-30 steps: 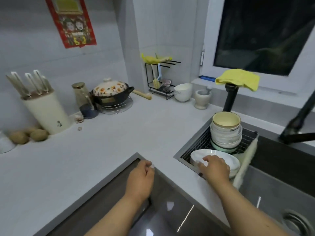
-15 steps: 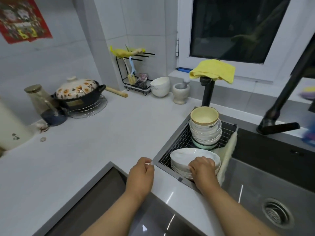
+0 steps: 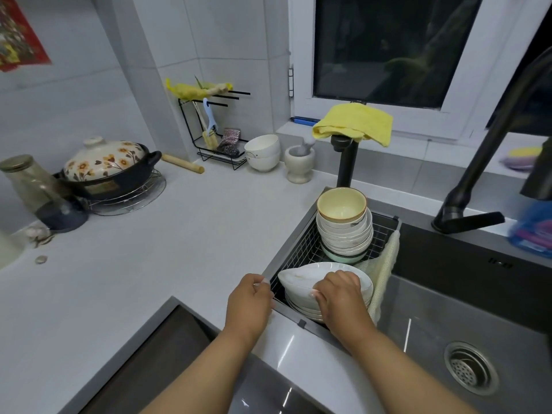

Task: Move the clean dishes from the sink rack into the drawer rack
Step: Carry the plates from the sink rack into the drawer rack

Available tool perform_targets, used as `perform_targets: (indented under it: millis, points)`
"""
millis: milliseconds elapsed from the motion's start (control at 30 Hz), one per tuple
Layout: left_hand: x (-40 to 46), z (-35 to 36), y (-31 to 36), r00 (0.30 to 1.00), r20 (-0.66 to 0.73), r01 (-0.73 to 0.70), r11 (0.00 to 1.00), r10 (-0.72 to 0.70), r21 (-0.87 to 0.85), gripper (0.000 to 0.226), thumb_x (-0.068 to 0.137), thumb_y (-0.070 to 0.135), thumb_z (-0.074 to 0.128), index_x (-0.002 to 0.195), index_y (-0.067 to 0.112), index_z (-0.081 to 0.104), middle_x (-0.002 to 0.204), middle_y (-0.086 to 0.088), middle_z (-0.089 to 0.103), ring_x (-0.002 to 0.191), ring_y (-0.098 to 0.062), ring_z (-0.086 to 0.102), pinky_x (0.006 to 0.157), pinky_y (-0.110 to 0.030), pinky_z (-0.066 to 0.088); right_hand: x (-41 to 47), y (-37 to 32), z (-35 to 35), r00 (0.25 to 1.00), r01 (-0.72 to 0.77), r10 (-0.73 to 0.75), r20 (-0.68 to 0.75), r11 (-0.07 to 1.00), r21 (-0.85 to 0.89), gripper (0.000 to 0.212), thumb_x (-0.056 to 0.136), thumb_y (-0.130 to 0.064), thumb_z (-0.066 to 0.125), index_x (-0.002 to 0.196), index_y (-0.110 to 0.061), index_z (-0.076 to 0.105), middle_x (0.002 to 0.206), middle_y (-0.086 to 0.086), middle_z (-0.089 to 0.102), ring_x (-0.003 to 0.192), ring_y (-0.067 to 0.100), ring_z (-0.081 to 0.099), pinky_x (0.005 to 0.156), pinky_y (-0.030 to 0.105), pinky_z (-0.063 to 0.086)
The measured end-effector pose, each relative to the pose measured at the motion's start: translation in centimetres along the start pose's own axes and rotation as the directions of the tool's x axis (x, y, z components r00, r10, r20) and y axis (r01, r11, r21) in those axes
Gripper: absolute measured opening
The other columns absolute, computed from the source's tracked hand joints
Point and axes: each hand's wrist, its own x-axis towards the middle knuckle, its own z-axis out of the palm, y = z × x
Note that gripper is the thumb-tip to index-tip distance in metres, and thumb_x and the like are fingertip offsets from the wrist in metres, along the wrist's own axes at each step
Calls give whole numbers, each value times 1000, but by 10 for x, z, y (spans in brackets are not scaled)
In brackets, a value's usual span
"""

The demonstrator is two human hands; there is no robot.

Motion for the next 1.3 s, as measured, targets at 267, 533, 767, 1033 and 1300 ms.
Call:
perform_targets:
  millis: [267, 533, 767, 1033, 1300]
  points:
    - [4, -5, 21, 918, 197, 396, 839, -345, -374, 44, 102, 44, 36, 117, 4, 49, 89, -27, 66, 67, -32, 69, 57, -36, 60, 15, -31, -30, 980, 169, -169, -103, 986, -3, 21, 82, -20, 54, 62, -13, 59, 64, -1, 49, 67, 17, 40, 73, 27, 28]
    - [-13, -43, 12, 932, 203, 356, 644, -301, -678, 34, 93, 9, 37, 121, 0, 55, 98, -22, 68, 77, -35, 66, 48, -35, 56, 21, -85, -40, 908, 419, -417, -49, 900, 118, 13, 83, -17, 63, 70, -14, 63, 68, -1, 52, 70, 18, 42, 75, 28, 32]
    - [-48, -97, -16, 953, -6, 198, 641, -302, -742, 25, 94, 9, 37, 109, 8, 56, 103, -19, 67, 94, -38, 64, 68, -46, 57, 30, -130, -49, 999, 45, -35, -34, 930, 365, 50, 93, -56, 36, 115, -19, 61, 111, -3, 55, 107, 12, 40, 95, 25, 27]
    - [-144, -188, -73, 928, -205, 23, 597, -311, -802, 30, 95, 15, 39, 113, 11, 62, 103, -12, 72, 93, -30, 66, 61, -35, 54, 8, -231, -37, 712, -702, 289, 640, 329, 631, 34, 94, -49, 42, 101, -20, 58, 103, -1, 61, 95, 17, 58, 71, 28, 45]
    - [-286, -283, -151, 786, -426, -108, 579, -448, -808, 32, 100, 28, 40, 111, 10, 64, 103, -14, 73, 101, -34, 65, 89, -47, 51, -75, -377, -39, 445, -887, -106, 889, 84, 454, 29, 86, -17, 50, 103, -8, 71, 92, 7, 71, 88, 23, 64, 75, 33, 47]
